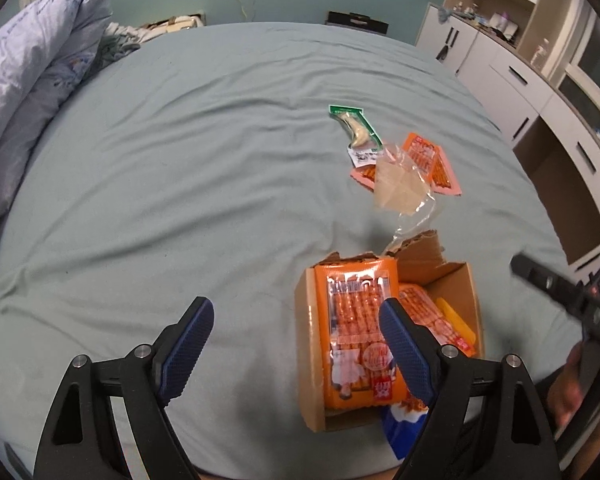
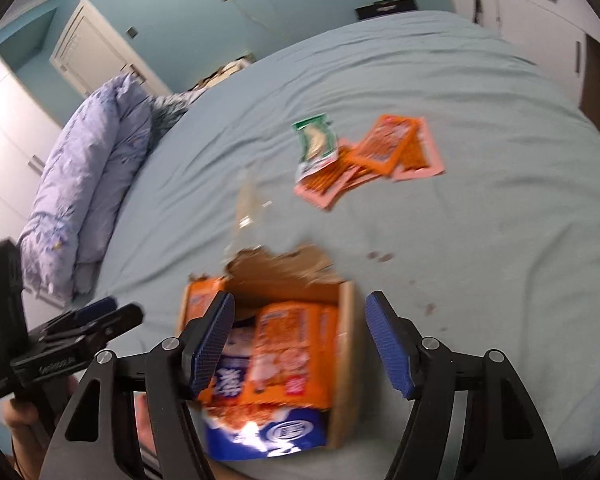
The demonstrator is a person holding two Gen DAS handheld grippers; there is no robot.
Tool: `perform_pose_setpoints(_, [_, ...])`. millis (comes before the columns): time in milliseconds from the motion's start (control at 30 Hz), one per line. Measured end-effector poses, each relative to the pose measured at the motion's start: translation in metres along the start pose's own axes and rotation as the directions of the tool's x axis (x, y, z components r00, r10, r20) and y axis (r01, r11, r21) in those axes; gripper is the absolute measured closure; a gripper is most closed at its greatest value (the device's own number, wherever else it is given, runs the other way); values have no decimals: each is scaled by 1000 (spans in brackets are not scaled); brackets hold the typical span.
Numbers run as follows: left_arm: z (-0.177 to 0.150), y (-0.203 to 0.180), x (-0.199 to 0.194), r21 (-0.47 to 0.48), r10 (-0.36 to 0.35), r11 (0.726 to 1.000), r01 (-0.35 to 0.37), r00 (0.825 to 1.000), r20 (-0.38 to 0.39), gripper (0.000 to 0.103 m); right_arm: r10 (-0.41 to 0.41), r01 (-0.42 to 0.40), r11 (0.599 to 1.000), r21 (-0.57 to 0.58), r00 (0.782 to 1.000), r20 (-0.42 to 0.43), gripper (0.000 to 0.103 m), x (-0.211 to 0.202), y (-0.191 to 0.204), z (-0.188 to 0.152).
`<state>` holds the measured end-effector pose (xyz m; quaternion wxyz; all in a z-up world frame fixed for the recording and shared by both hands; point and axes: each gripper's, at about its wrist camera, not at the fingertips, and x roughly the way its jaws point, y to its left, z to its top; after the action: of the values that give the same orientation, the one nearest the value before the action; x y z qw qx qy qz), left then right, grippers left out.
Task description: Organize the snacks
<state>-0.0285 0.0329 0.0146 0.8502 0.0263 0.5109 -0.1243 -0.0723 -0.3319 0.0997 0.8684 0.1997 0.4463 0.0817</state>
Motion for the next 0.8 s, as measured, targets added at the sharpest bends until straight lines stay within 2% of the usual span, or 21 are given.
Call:
perform_pose_setpoints(100, [-2,-3,1,30,13,999,-13,1000,-16,17,-107,106,994,9,993,43,36,-7,-10,2])
perform_pose_setpoints(167, [-2,-5,1,38,17,999,-16,1000,-24,17,-170,172,985,-25,983,67,36,-10,-11,6])
perform_pose_setpoints(300, [-1,-6,1,42,43,998,-42,999,-23,17,-316,326,940,-100,943,100,36,-15,5,2])
perform_pose_setpoints(333, [-1,-7,1,42,53,998,-52,998,-17,17,-327,336,937,-91,939,106,36,-16,6,2])
perform_pose_setpoints(433, [1,-10,-6,54,88,995,-89,996,19,17,-295,301,952,-60,951,94,36,-18,3,2])
perform_pose_setpoints(500, [2,-11,-7,59,109,992,-111,993,33,17,-300,304,951,-49,951,78,36,-16,-4,2])
perform_pose_setpoints(633, [6,-7,-6,50,123,991,-125,992,33,17,-366,368,929,-34,929,47,36,-7,-7,9])
perform_pose_setpoints(800, [18,1,0,42,144,989,-145,989,33,17,-412,415,909,-32,907,84,36,0,-7,34])
